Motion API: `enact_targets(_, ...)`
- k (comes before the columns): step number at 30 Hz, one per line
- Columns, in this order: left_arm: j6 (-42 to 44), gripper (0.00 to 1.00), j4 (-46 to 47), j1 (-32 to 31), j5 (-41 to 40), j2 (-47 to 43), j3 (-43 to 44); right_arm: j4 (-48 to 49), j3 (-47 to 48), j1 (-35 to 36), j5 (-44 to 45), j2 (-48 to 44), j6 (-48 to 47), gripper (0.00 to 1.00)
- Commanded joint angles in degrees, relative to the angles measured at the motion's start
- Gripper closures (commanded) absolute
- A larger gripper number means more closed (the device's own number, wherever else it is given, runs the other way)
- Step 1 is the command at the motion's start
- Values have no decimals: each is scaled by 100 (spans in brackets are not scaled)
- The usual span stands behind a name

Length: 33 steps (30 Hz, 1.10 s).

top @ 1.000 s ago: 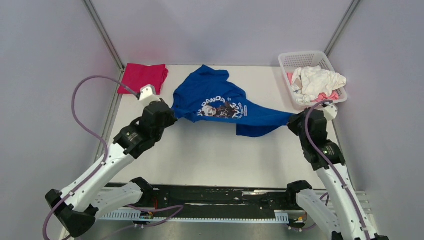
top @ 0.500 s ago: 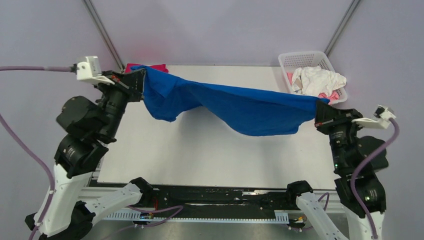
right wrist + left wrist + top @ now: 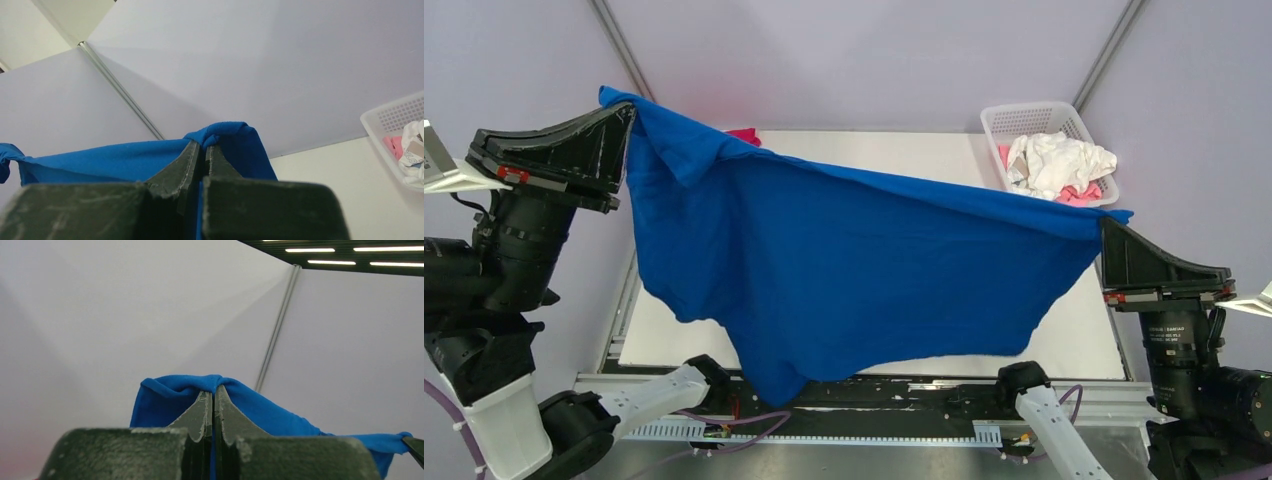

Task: Fold and stack the t-shirts
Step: Flatten out the tshirt

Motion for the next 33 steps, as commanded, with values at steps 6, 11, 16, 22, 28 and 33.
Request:
enact_targets(6, 848, 98, 1019, 9, -1673, 147, -1309, 32, -564, -21, 604, 395, -113, 100)
enact_targets(11, 1563, 96, 2374, 37, -3602, 659, -2814, 526, -1793, -20, 1645, 698, 62, 99)
enact_targets(16, 612, 100, 2244, 1082, -3353, 1946, -3386, 1418, -2992, -33, 2444, 1710, 99, 100)
enact_targets(22, 412, 100, 2937, 1551, -2262, 3914, -3424, 2511, -3479, -344, 1685, 3661, 176, 100)
enact_targets(28, 398, 99, 2834, 1769, -1764, 5902, -2334, 3235, -3124, -669, 1315, 5348, 243, 100)
enact_targets(33, 443, 99, 2651, 1828, -1651, 6790, -1448, 3286, -2596, -852, 1259, 6301, 238, 100)
